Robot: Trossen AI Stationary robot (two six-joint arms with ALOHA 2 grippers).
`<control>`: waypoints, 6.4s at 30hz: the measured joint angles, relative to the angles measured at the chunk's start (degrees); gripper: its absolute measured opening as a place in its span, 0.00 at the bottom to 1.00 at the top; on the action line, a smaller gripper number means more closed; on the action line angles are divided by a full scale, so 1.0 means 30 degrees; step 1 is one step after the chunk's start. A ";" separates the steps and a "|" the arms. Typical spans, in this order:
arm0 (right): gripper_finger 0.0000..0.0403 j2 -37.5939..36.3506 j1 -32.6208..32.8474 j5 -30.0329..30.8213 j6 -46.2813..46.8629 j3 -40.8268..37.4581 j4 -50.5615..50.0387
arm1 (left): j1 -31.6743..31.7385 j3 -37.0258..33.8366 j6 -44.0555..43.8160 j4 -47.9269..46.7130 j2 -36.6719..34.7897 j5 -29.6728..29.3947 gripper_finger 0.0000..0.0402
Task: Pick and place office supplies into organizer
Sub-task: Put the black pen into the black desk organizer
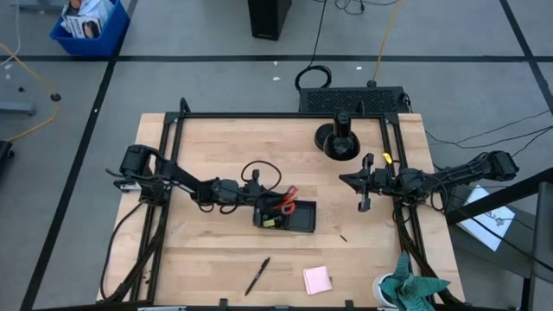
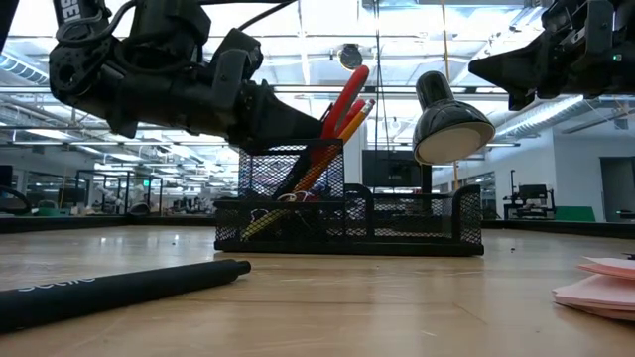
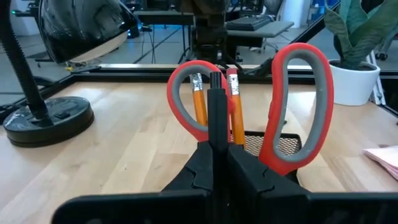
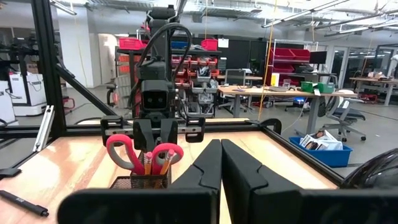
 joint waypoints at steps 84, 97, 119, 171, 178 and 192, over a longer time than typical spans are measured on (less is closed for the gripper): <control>0.00 0.0321 0.0000 -0.0091 0.0917 0.0001 0.0101 | -0.8725 1.9256 -2.1040 -3.5463 0.5734 -0.0511 0.63; 0.00 0.0321 0.0000 -0.0091 0.0911 0.0007 0.0058 | -0.8575 1.9336 -2.1094 -3.5259 0.7468 0.0768 0.57; 0.00 0.0313 0.0000 -0.0098 0.0976 0.0000 0.0102 | -1.0327 1.9194 -1.5712 -3.0966 0.7388 -0.1142 0.13; 0.00 0.0320 0.0036 -0.0521 0.0670 0.0007 0.0342 | -0.2195 0.2164 0.2910 -0.4229 -0.4765 -0.1498 0.05; 0.00 0.0321 0.0036 -0.0522 0.0757 0.0000 0.0209 | -0.1669 0.2149 0.2750 -0.3779 -0.3591 -0.1291 0.02; 0.00 0.0318 0.0036 -0.0524 0.0831 0.0007 0.0184 | -0.1370 -0.0081 0.1597 -0.0672 -0.3020 -0.1296 0.04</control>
